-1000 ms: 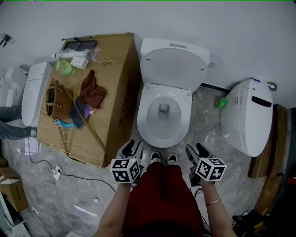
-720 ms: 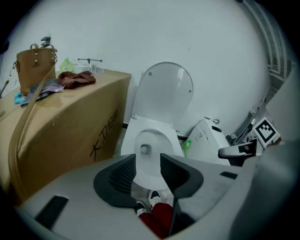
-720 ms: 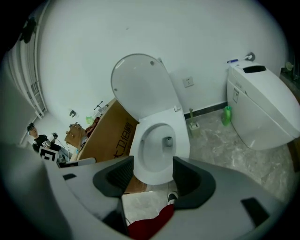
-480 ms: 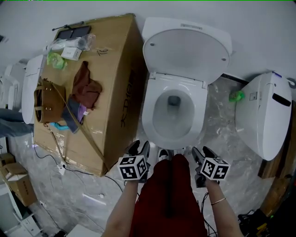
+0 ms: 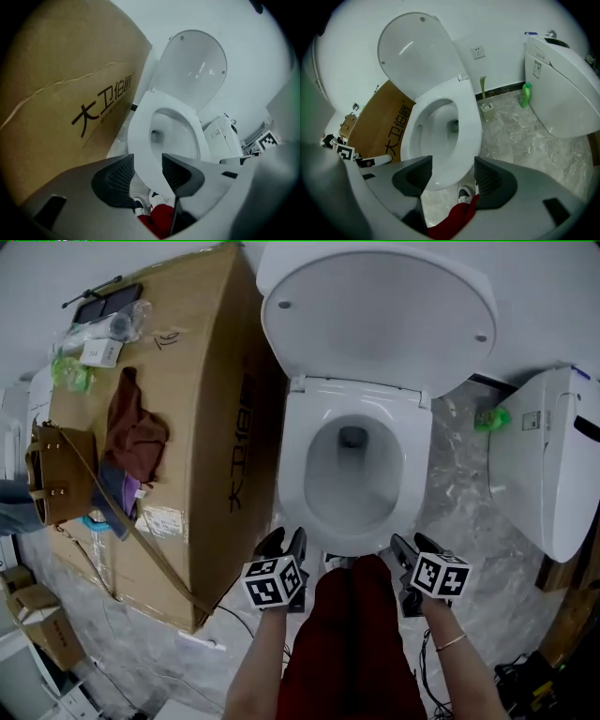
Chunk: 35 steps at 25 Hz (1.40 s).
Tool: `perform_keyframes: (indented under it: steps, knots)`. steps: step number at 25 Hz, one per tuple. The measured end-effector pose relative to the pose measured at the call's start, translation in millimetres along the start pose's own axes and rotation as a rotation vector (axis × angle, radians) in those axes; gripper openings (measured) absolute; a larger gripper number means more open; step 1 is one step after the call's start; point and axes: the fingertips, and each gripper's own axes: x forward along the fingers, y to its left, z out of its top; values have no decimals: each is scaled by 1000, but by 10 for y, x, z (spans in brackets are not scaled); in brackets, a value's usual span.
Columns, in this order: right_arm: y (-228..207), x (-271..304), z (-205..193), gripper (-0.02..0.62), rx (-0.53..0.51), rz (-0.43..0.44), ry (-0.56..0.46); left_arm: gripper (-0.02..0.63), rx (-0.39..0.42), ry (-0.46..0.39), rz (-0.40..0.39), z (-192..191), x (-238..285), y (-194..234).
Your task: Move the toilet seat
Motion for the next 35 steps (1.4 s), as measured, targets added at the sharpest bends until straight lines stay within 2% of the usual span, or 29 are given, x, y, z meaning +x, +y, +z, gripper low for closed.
perform_keyframes:
  steps: [9, 15, 24, 30, 35]
  knots:
    - [-161, 313, -138, 290, 56, 3, 45, 167, 13, 54, 14, -187, 317, 101]
    - [-211, 419, -181, 293, 83, 2, 58, 169, -9, 79, 17, -257, 436, 168]
    - [-195, 517, -217, 293, 130, 15, 80, 179, -97, 112, -57, -278, 517, 178]
    - [-164, 590, -215, 293, 110, 2, 91, 178, -96, 158, -86, -272, 543, 146]
    - [-150, 563, -216, 293, 121, 4, 92, 183, -129, 157, -119, -247, 517, 103]
